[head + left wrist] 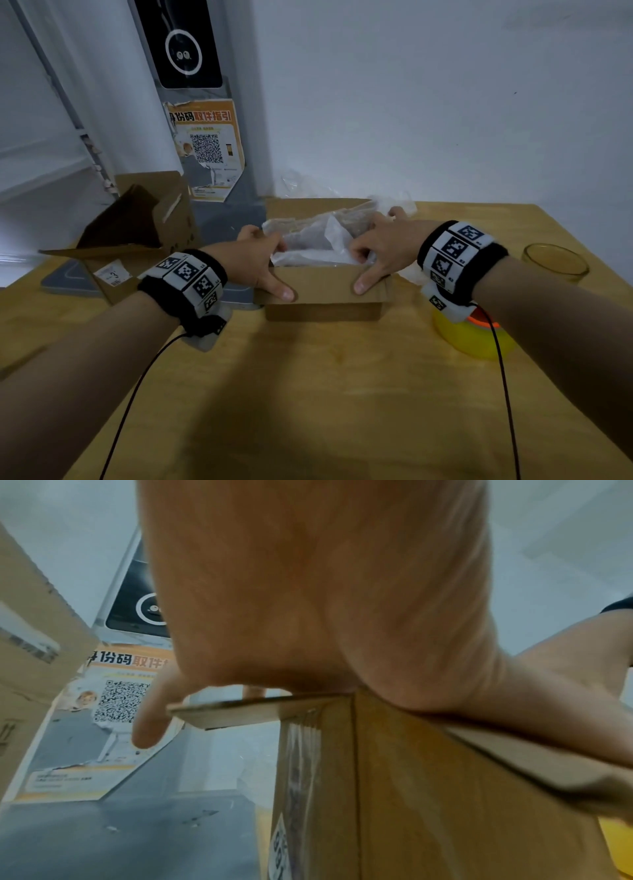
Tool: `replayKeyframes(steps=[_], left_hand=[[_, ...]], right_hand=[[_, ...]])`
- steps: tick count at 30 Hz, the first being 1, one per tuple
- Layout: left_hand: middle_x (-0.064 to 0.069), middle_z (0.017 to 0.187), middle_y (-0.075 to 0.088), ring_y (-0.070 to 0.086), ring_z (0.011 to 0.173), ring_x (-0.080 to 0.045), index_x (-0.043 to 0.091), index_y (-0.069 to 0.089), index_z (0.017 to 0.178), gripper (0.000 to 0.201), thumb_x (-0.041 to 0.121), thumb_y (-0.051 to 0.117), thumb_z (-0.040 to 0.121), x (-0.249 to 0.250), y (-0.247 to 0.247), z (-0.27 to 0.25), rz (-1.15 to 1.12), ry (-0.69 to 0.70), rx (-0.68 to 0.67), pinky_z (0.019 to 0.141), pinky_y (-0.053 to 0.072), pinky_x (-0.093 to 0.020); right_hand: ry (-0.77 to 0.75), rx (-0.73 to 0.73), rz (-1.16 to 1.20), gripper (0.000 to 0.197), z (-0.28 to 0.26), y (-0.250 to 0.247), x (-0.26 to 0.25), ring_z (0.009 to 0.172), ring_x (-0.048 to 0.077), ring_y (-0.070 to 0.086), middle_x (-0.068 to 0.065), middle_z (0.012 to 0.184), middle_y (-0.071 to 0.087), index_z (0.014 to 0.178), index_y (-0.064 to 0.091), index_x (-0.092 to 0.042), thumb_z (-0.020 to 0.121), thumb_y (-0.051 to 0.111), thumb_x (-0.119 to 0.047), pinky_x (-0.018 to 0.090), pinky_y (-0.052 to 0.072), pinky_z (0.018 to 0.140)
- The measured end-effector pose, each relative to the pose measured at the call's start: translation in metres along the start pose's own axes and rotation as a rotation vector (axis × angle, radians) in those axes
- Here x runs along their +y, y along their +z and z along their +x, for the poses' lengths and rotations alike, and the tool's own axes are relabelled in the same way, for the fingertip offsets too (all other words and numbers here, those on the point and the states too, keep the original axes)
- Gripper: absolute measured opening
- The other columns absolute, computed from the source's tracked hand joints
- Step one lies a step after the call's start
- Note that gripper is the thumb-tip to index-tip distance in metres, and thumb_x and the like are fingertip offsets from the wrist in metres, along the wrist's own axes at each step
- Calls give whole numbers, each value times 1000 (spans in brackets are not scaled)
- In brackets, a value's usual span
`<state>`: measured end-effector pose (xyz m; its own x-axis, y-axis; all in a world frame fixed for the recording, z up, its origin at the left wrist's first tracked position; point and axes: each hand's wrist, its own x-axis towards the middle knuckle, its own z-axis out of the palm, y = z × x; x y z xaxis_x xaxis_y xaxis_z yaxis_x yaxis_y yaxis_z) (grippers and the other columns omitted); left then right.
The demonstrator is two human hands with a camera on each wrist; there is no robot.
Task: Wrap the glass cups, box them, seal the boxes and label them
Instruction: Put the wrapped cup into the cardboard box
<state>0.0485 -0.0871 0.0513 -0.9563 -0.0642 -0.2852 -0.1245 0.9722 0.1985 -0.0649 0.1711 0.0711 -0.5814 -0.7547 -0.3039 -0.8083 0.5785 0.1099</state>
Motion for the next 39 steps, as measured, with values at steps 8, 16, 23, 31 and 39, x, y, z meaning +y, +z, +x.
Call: replayKeyframes(steps=[8,16,23,31,39], left_hand=[[-3,137,31,26,126,-17,32,42,135,84,54,88,69,-1,5,-3,-162,73,66,100,37,-33],[2,131,29,25,121,-8,30,42,141,89,51,90,69,11,17,-7,-232,137,117,99,33,-24],[2,134,35,20,126,-5,29,47,138,90,54,92,64,35,28,0,-323,182,126,97,33,-26],[1,145,30,20,122,-1,36,48,144,100,60,91,57,39,32,-7,-373,196,138,99,31,-26],[-1,146,25,17,129,-2,23,43,150,102,56,89,66,41,31,-3,-323,156,140,102,30,-25]], right_hand=[[35,-33,192,53,-3,4,-17,119,16,53,-13,115,66,96,58,-43,103,12,-68,65,2,119],[468,563,239,73,-15,24,1,128,35,38,9,134,46,138,44,-16,82,80,-46,47,35,104],[727,367,183,32,-22,23,14,81,26,63,0,75,58,90,66,-13,81,79,-41,33,50,71],[632,484,96,6,-31,24,7,97,33,68,15,102,69,91,60,-6,96,57,-7,34,42,69],[172,513,290,16,-41,26,-6,80,20,53,-1,103,51,84,64,-12,99,57,-9,18,31,61]])
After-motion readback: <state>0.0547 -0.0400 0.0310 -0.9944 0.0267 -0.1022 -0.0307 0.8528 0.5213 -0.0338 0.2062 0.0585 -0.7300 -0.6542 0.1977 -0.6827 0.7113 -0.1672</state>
